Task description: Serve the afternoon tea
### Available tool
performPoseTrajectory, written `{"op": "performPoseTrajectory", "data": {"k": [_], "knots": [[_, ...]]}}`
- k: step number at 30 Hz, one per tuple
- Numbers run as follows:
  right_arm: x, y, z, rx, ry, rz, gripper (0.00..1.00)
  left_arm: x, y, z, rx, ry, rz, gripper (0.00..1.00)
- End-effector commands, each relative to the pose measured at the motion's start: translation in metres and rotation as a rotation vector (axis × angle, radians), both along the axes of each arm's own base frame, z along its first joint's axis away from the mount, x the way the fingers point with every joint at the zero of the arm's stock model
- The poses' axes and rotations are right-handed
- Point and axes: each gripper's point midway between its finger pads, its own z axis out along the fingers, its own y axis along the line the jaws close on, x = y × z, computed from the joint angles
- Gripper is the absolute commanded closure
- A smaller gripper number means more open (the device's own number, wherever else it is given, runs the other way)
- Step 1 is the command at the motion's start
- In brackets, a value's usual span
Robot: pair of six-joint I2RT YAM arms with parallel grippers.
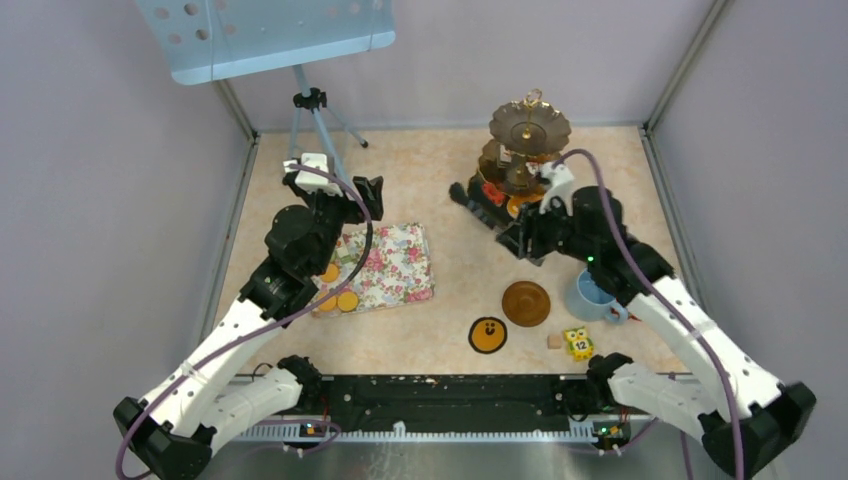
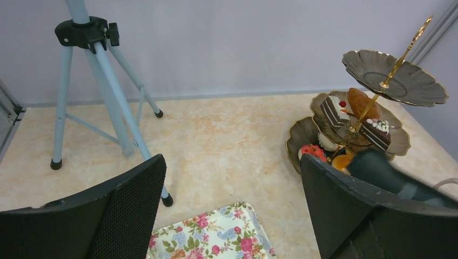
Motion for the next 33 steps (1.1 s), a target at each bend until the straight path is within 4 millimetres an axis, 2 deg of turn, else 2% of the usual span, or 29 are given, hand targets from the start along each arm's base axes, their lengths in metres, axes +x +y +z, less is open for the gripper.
{"op": "performPoseTrajectory", "data": {"k": [1,6,8,11,14,17,22,33], "knots": [[-0.01,0.089,-0.012,0.095,0.007,0.22,0.57,-0.005,0.003,0.024,-0.049,-0.057,0.002,0.01],[-0.005,0.171,-0.053,0.024,0.079,0.253,0.57,-0.006,0.011,0.027,-0.049,-0.069,0.036,0.01],[-0.012,0.207,-0.068,-0.005,0.061,0.296,0.56,-0.008,0.011,0.03,-0.056,-0.077,0.028,0.01],[-0.013,0.242,-0.091,-0.068,0.027,0.32,0.54,-0.009,0.015,0.031,-0.057,-0.085,0.044,0.01],[-0.014,0.264,-0.11,-0.119,-0.003,0.309,0.53,-0.011,0.015,0.034,-0.061,-0.091,0.038,0.01],[-0.01,0.276,-0.125,-0.175,-0.03,0.263,0.53,-0.012,0.017,0.036,-0.063,-0.097,0.044,0.01],[-0.004,0.284,-0.142,-0.262,-0.09,0.199,0.52,-0.013,0.018,0.038,-0.068,-0.103,0.043,0.01],[0.007,0.307,-0.163,-0.304,-0.122,0.221,0.53,-0.012,0.017,0.035,-0.063,-0.096,0.041,0.01]]}}
